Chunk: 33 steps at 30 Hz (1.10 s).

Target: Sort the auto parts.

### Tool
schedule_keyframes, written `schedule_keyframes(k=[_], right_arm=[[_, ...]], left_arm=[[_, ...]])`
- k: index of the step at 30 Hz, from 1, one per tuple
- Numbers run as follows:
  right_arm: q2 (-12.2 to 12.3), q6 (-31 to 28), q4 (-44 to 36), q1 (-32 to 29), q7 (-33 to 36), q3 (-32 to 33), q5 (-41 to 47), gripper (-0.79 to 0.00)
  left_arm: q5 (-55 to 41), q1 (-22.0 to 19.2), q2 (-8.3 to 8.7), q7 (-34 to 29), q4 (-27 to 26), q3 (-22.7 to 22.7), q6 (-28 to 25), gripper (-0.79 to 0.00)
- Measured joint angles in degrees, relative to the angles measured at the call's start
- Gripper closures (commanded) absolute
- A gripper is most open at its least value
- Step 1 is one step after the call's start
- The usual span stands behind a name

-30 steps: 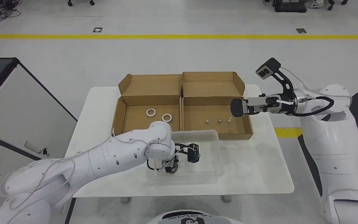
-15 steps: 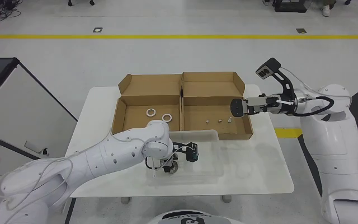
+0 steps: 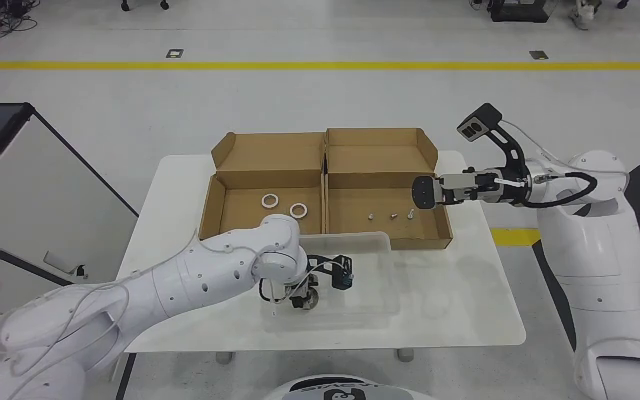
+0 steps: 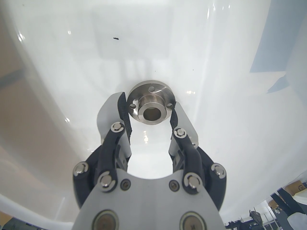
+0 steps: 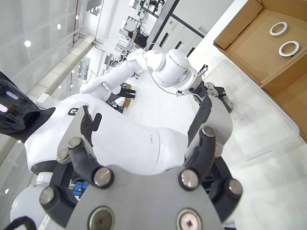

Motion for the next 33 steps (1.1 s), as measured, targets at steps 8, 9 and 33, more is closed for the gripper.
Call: schedule_keyframes(k=[8, 9, 33], right_arm=[[0.00, 0.00, 0.00, 0.00, 0.00, 0.00, 0.00, -0.785], [0.00, 0.00, 0.00, 0.00, 0.00, 0.00, 0.00, -0.785], [0.00, 0.00, 0.00, 0.00, 0.00, 0.00, 0.00, -0.785]], left_arm=[[-0.19, -0.38, 0.28, 0.08, -0.72, 0.00, -0.08, -0.342], [-0.19, -0.36, 0.30, 0.12, -0.73, 0.00, -0.12, -0.342], [-0.27, -1.08, -0.05, 0.05, -0.72, 0.00, -0.04, 0.000]])
